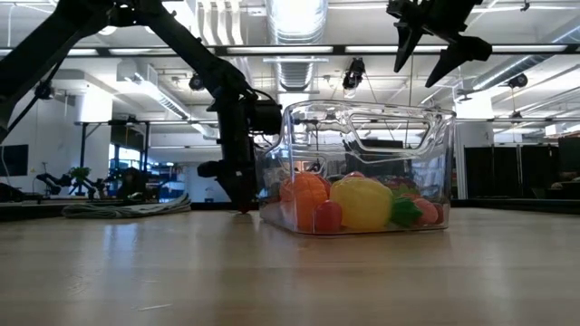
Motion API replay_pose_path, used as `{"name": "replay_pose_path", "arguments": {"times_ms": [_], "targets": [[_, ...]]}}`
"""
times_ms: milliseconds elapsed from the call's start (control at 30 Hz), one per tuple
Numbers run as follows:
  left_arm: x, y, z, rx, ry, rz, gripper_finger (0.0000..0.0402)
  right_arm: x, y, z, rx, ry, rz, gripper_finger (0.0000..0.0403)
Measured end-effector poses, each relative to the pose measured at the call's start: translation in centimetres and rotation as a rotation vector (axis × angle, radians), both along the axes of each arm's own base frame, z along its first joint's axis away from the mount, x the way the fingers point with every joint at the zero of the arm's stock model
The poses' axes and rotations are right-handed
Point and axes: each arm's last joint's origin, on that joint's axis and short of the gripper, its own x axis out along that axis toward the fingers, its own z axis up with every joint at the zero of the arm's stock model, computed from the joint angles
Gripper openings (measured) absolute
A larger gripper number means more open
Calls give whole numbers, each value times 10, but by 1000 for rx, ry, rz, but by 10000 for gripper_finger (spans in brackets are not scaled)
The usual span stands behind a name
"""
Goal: Pick and placing Produce into tupperware
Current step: Put the red cherry into the transparent bin, then put the red raspberry into the transparent bin
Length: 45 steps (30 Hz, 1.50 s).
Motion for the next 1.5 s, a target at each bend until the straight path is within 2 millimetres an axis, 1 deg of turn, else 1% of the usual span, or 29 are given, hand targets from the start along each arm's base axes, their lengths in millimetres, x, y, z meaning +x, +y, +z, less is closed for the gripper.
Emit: {"name": "replay_pose_path", "arguments": {"times_ms": [233, 333, 433, 533, 667, 767, 867, 967, 1100, 1200, 1300, 1400, 1500], "targets": [[1, -2, 3, 2, -2, -6, 70, 0, 0, 0, 0, 0, 0, 325], [3, -9, 17, 23, -37, -24, 70, 0, 0, 0, 1, 1, 1, 325], [5, -22, 42, 58, -95, -52, 70, 0, 0, 0, -1, 5, 12, 325], [5, -43, 71, 91, -170, -78, 70, 0, 0, 0, 7, 7, 29, 325], [9, -83, 114, 166, -325, -204, 70, 0, 2, 0, 19, 17, 79, 325], [16, -112, 135, 178, -452, -333, 70, -1, 3, -1, 32, 27, 110, 325], [23, -137, 145, 142, -550, -391, 70, -2, 4, -2, 30, 59, 133, 325], [27, -154, 144, 102, -560, -381, 70, -5, 5, -4, 37, 106, 155, 325], [36, -167, 131, 54, -528, -324, 74, -9, 9, -7, 42, 172, 196, 325], [44, -175, 119, 5, -514, -277, 87, -12, 13, -8, 50, 209, 216, 325], [53, -185, 104, -42, -481, -235, 114, -13, 18, -9, 55, 233, 240, 325], [59, -192, 91, -80, -451, -179, 151, -13, 23, -10, 55, 246, 267, 325], [61, -195, 86, -95, -441, -145, 189, -12, 28, -10, 52, 250, 291, 325]]}}
